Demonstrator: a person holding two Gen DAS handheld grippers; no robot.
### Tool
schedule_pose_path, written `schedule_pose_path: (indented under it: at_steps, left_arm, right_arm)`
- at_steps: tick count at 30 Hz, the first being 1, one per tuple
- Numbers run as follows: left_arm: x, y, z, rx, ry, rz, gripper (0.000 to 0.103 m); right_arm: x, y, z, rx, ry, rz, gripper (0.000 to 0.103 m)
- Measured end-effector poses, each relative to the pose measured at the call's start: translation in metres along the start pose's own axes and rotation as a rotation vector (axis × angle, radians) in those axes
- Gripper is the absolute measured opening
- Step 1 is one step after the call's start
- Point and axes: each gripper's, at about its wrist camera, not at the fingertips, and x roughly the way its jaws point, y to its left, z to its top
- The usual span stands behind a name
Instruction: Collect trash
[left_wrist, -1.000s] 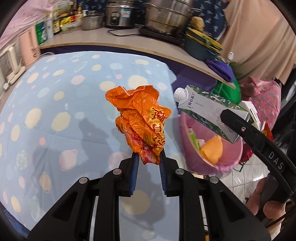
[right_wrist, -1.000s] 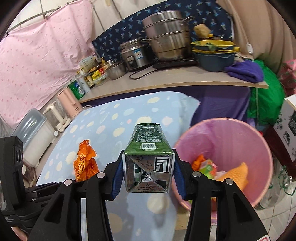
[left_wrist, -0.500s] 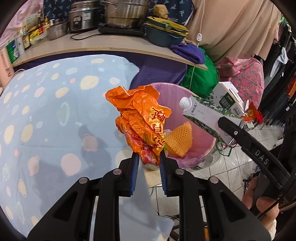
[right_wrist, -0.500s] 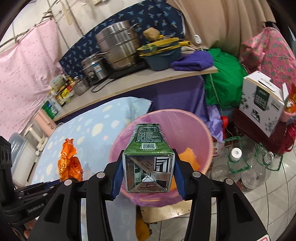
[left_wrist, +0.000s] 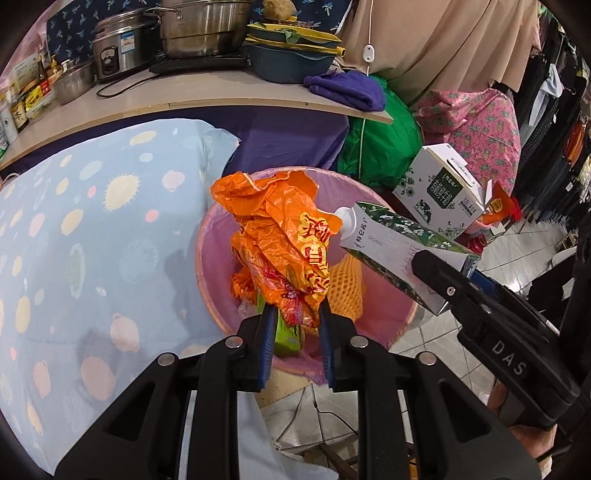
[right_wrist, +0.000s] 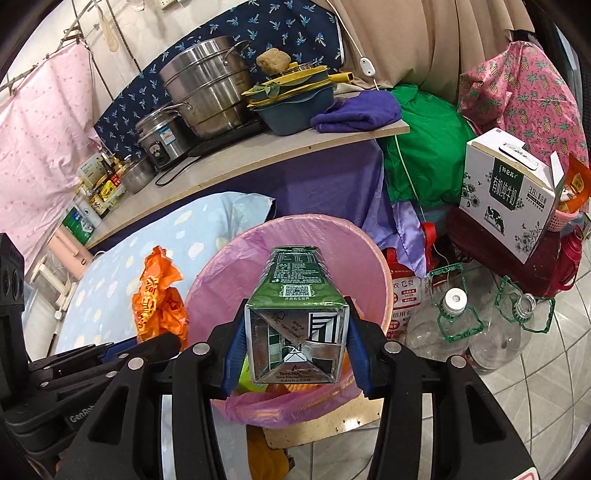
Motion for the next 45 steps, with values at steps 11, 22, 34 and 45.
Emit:
schedule_pose_path:
  at_steps: [11,22,34,45]
  left_arm:
    - [0.036,0.0,0.01,0.021,0.029,0.026,0.023]
    - [0.032,0.003,0.005,0.007,0.008,0.094,0.068]
    - [0.011,0.011,-0.008,-0.018,-0.013,0.12,0.071]
    - [-0.017,0.029,-0.022,-0.061,-0.04,0.175,0.079]
  right_arm:
    - [0.033,-0.001,0.008,0.003,0.04,-0.022,0.047]
    - [0.028,0.011,0.007,-0.024,0.014,-0.03,0.051]
    - [0.001,0.026,0.009,-0.055,-0.029,-0.008,0.056]
    - [-0.017,0.05,-0.003,-0.132,-0.041,-0.023,0.06]
